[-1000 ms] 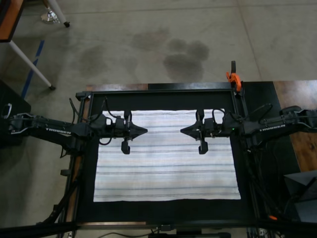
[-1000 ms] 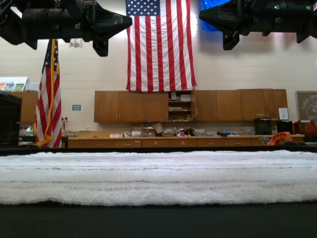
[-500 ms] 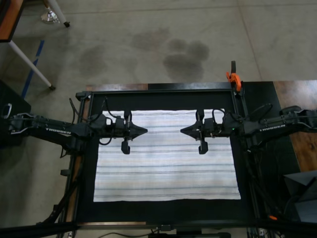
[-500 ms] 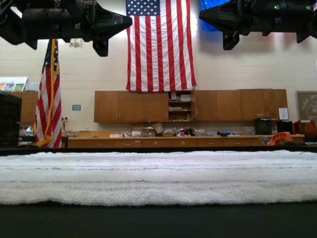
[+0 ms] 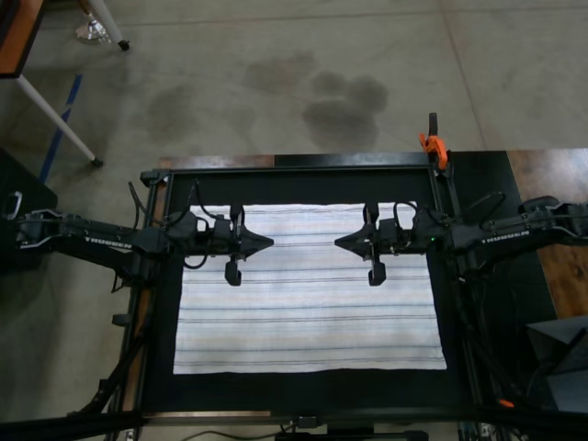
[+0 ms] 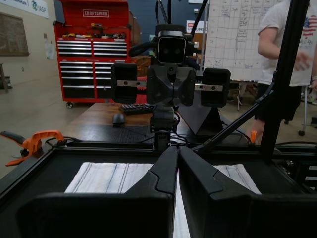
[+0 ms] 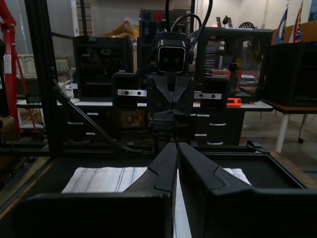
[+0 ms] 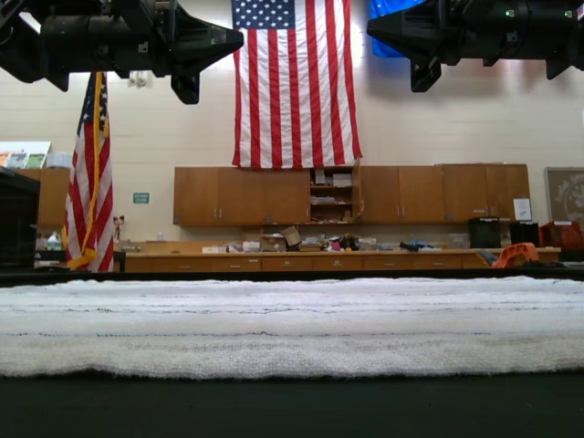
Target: Fold the towel
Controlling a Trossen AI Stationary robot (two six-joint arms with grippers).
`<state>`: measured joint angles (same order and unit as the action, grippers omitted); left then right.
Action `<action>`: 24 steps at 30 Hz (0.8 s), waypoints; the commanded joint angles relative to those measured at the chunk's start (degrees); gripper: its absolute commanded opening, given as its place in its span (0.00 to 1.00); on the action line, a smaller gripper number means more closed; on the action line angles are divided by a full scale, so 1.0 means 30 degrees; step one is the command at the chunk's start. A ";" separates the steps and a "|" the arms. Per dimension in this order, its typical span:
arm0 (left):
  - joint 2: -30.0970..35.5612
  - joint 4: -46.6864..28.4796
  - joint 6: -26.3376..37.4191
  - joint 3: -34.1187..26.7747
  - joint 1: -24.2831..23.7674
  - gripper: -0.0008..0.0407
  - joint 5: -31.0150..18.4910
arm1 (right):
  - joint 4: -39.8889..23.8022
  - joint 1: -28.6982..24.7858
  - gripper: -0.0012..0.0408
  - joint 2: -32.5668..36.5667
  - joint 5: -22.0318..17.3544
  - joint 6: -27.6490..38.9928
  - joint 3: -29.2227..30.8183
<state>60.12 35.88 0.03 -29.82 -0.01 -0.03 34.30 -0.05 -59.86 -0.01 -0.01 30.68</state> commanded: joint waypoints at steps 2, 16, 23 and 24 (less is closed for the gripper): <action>0.0007 0.0058 0.0000 -0.0007 0.0000 0.02 0.0007 | 0.0000 0.0000 0.03 -0.0007 -0.0007 0.0000 0.0000; -0.0080 -0.1821 0.3942 -0.0007 -0.0080 0.02 0.0015 | 0.0160 0.0000 0.03 -0.0007 -0.0007 0.2259 0.0000; -0.0379 -1.1795 0.8378 -0.0007 -0.0874 0.02 -0.8896 | 0.0131 0.0000 0.03 -0.0007 0.0000 0.6754 0.0000; -0.0386 -1.2866 0.9573 -0.0007 -0.0867 0.02 -1.0805 | 0.0109 0.0000 0.03 -0.0007 0.0000 0.7023 0.0000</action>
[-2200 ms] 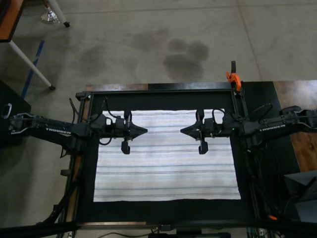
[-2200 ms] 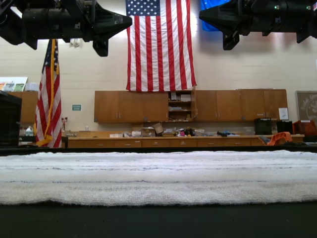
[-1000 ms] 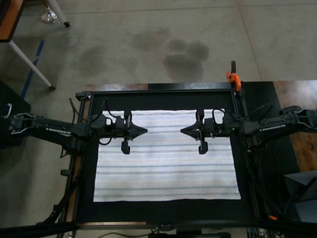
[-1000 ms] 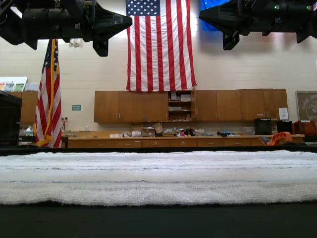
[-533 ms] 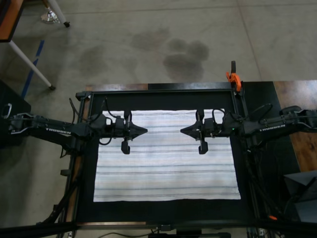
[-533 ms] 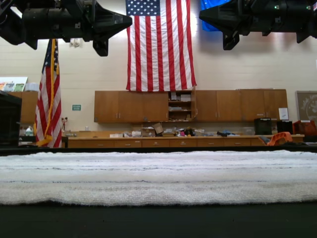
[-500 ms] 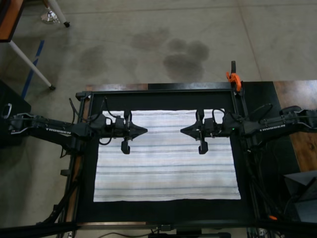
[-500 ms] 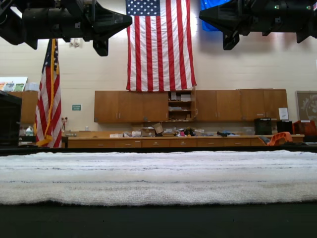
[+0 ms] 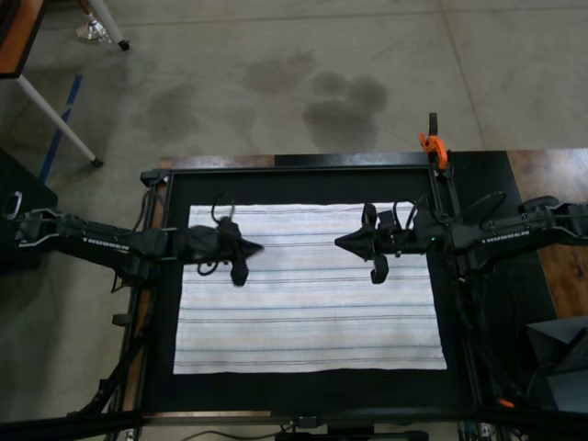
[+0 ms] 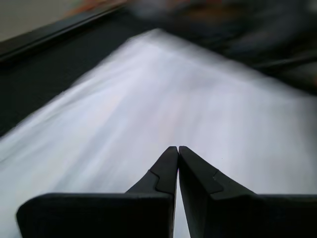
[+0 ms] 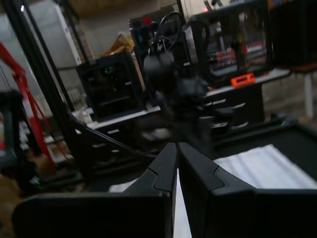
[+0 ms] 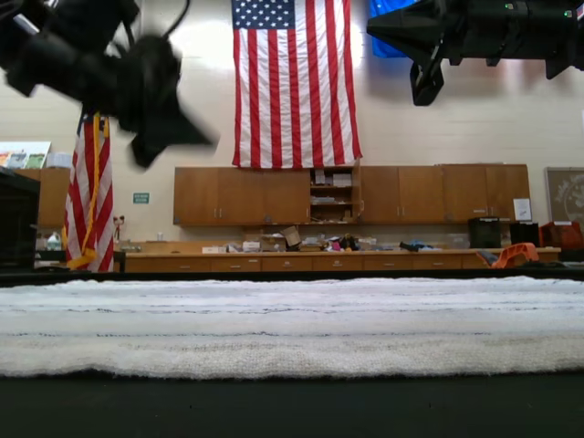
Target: Fold the towel
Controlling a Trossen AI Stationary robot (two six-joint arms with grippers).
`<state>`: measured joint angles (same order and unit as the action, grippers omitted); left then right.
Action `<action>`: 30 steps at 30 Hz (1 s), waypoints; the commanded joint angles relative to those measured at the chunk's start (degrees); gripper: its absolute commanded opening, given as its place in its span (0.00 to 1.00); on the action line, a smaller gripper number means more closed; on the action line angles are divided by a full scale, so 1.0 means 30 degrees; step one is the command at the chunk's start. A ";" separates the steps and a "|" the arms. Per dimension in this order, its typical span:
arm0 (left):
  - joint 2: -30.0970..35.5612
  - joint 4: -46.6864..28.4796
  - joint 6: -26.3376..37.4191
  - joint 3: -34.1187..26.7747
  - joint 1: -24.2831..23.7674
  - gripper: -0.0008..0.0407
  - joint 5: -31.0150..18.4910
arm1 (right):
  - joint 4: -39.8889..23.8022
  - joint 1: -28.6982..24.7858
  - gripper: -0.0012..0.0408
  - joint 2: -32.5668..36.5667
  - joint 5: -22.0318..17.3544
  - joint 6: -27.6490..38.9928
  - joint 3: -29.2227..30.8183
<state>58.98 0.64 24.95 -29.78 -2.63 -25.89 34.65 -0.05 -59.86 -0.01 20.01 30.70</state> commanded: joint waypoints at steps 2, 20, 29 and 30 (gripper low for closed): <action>-0.0138 -0.3089 0.4036 -0.0022 0.0168 0.02 -0.4772 | -0.0007 0.0000 0.03 -0.0007 0.0000 0.0488 -0.0007; -0.0583 -1.3216 0.8932 -0.0022 0.6732 0.11 -0.4095 | -0.0925 0.0000 0.03 -0.0007 -0.0007 0.0852 -0.0007; -0.0291 -1.3376 0.8262 0.0444 1.0389 0.51 -0.1865 | -0.0954 0.0000 0.03 -0.0007 0.0000 0.1333 -0.0007; -0.0197 -1.3384 0.8072 0.0459 1.0630 0.54 -0.1865 | -0.0969 0.0000 0.03 -0.0007 0.0000 0.1333 -0.0007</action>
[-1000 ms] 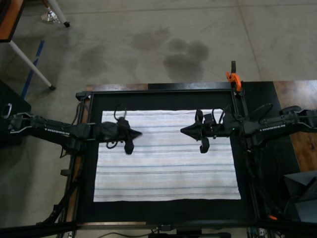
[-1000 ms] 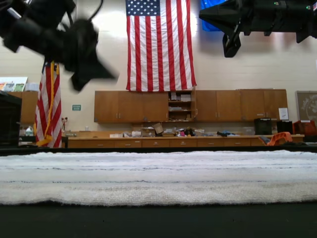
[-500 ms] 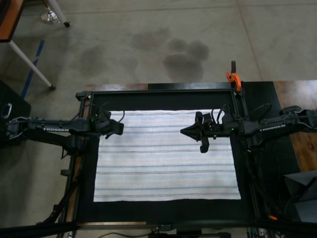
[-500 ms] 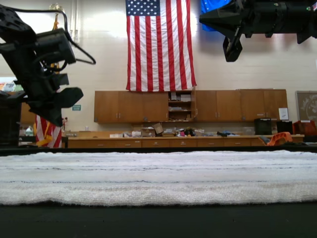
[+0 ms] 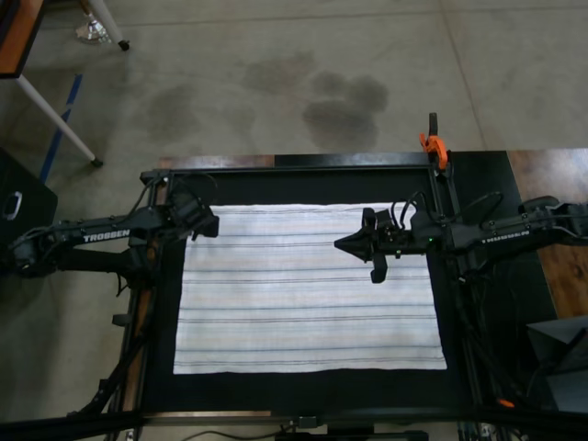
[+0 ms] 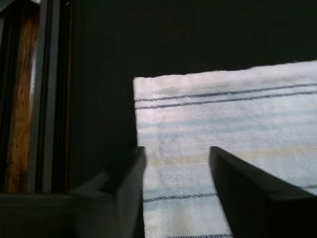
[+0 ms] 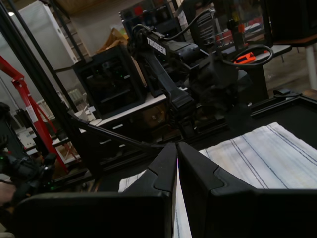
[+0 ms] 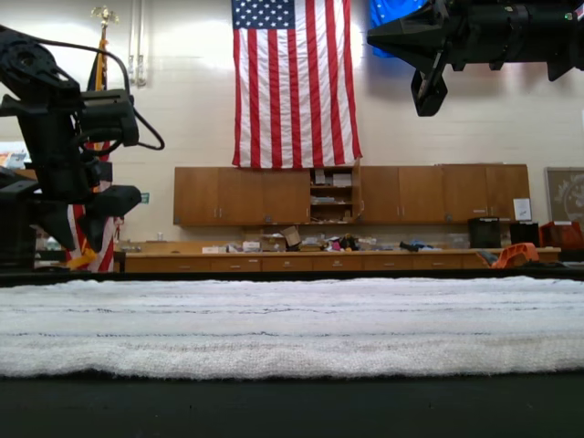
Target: Fold the towel
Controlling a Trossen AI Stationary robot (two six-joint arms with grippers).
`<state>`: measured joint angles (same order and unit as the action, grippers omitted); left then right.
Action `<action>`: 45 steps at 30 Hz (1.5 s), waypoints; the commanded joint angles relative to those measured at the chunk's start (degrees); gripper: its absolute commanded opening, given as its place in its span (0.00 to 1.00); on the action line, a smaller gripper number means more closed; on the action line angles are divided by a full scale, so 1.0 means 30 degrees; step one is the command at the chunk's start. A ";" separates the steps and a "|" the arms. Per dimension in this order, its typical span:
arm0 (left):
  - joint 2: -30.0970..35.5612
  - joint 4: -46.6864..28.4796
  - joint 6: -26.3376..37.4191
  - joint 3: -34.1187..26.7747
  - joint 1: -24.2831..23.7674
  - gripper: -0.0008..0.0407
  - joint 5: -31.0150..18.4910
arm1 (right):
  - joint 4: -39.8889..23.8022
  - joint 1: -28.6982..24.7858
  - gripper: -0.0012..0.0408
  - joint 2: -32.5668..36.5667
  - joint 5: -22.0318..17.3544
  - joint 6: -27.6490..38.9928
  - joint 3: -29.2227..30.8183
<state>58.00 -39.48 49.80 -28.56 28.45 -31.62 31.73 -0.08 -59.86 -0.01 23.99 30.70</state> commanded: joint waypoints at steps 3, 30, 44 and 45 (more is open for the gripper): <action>0.0481 0.0022 -0.0415 0.0066 0.1056 0.58 0.0124 | 0.0007 0.0007 0.03 -0.0007 0.0000 0.0015 -0.0007; 0.3235 0.3191 -0.0474 0.1180 0.1872 0.43 0.1588 | 0.0015 0.0007 0.03 -0.0007 0.0000 0.0168 -0.0007; 0.3555 0.3330 -0.0590 0.1559 0.1872 0.19 0.1311 | 0.0015 0.0007 0.03 -0.0007 0.0000 0.0364 -0.0007; 0.3504 0.3315 -0.0597 0.1559 0.1865 0.19 0.1319 | 0.0022 0.0007 0.03 -0.0007 0.0000 0.0364 -0.0007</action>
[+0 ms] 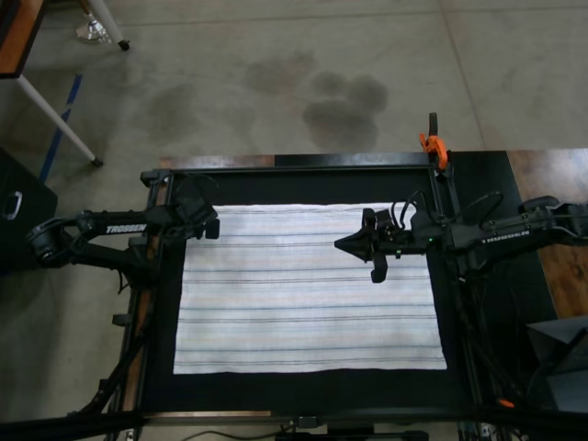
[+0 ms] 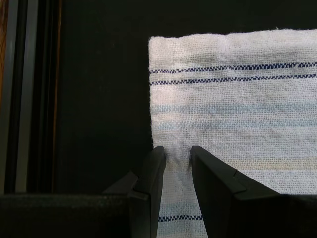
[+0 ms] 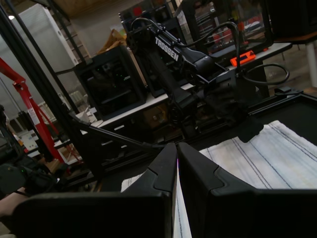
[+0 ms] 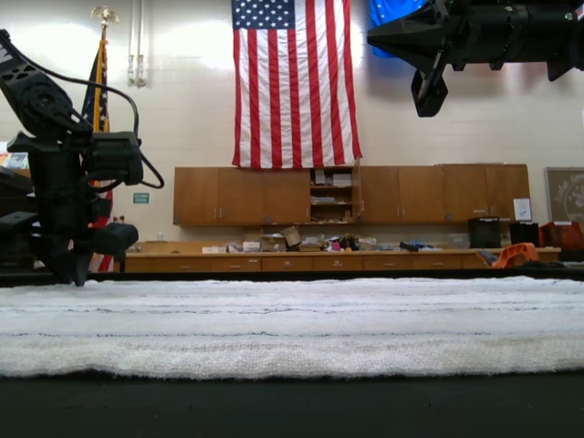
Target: Fold the towel
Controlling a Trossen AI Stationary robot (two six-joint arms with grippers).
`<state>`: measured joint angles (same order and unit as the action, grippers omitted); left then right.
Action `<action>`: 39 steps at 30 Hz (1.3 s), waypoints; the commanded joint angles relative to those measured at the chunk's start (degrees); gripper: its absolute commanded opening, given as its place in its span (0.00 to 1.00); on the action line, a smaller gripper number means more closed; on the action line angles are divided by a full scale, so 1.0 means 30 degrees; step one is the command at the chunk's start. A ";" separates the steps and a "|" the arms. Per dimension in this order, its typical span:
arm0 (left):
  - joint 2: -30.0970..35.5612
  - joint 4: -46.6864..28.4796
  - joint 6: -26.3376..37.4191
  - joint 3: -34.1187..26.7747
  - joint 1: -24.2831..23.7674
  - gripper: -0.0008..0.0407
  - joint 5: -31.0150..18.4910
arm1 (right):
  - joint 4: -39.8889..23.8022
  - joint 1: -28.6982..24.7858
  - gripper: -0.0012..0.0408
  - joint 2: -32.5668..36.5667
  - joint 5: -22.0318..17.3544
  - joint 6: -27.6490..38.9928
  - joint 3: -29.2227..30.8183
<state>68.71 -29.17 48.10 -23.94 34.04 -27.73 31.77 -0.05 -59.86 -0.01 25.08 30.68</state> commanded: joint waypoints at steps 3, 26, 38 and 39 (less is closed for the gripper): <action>-0.0175 -0.0277 -0.0044 0.0022 0.0000 0.19 0.0007 | 0.0000 0.0000 0.03 -0.0007 0.0000 0.0000 0.0000; -0.0226 0.0219 0.0109 0.0393 0.0007 0.36 -0.0510 | 0.0007 0.0000 0.03 -0.0007 0.0000 0.0430 0.0000; -0.0532 0.1617 0.0087 0.1202 0.0000 0.00 0.0415 | 0.0022 0.0000 0.03 -0.0007 0.0000 0.0495 0.0000; -0.0612 0.1756 0.0080 0.1202 0.0000 0.02 0.0423 | 0.0029 0.0000 0.03 0.0000 0.0000 0.0503 0.0000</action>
<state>67.07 -24.10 48.51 -20.45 34.04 -26.63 31.77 -0.05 -59.88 -0.01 26.57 30.65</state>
